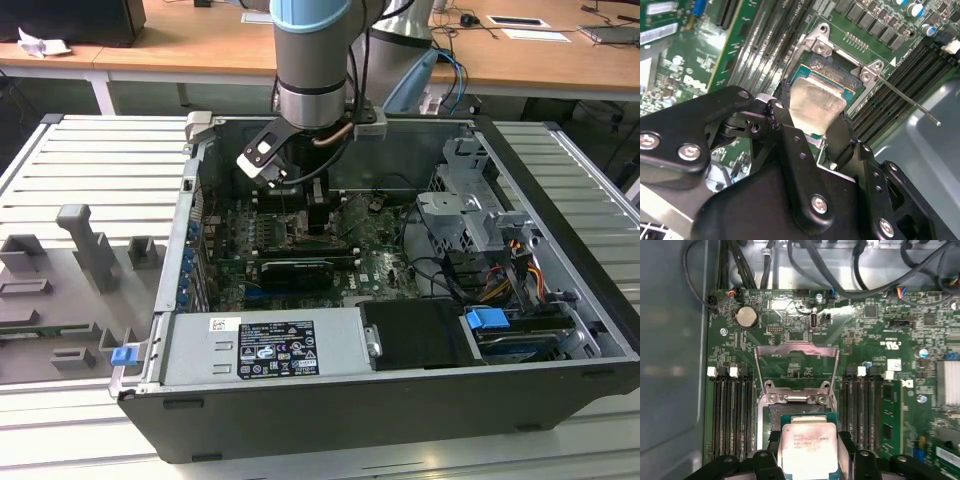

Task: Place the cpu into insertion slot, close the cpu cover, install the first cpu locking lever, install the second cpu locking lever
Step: 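Place the cpu into insertion slot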

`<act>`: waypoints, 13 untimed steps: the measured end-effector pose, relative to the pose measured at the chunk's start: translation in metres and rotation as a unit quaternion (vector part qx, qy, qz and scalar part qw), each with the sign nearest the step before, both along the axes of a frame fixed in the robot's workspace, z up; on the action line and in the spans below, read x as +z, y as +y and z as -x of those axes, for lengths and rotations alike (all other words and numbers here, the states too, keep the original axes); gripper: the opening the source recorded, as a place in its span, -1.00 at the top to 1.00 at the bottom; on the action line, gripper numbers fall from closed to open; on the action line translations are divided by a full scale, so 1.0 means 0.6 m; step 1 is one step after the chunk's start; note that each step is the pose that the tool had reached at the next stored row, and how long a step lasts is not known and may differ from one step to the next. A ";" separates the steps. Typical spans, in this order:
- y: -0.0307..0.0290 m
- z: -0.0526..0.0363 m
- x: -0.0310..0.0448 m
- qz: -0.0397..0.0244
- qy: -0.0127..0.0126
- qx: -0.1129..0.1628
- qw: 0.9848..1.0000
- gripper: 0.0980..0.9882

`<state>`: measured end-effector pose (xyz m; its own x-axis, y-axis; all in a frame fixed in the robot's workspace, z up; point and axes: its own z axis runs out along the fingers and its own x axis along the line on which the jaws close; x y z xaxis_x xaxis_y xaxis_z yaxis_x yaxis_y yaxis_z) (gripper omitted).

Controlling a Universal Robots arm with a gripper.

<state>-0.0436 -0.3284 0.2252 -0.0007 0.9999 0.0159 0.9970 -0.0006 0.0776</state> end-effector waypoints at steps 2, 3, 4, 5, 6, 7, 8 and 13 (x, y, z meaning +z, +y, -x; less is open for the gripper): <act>0.0048 0.001 -0.012 0.000 0.000 -0.007 1.000 0.03; 0.0088 0.001 -0.016 0.000 0.000 -0.007 1.000 0.03; 0.0109 0.001 -0.019 0.001 0.000 -0.008 1.000 0.03; 0.0124 0.001 -0.022 0.001 0.000 -0.009 1.000 0.03; 0.0136 0.001 -0.025 0.002 0.000 -0.013 1.000 0.03; 0.0138 0.001 -0.026 0.002 0.000 -0.016 1.000 0.03; 0.0143 0.001 -0.029 0.003 0.000 -0.020 1.000 0.03; 0.0172 0.001 -0.037 0.003 0.000 -0.021 1.000 0.03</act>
<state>-0.0443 -0.3181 0.2031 0.0408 0.9991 0.0096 0.9961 -0.0414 0.0774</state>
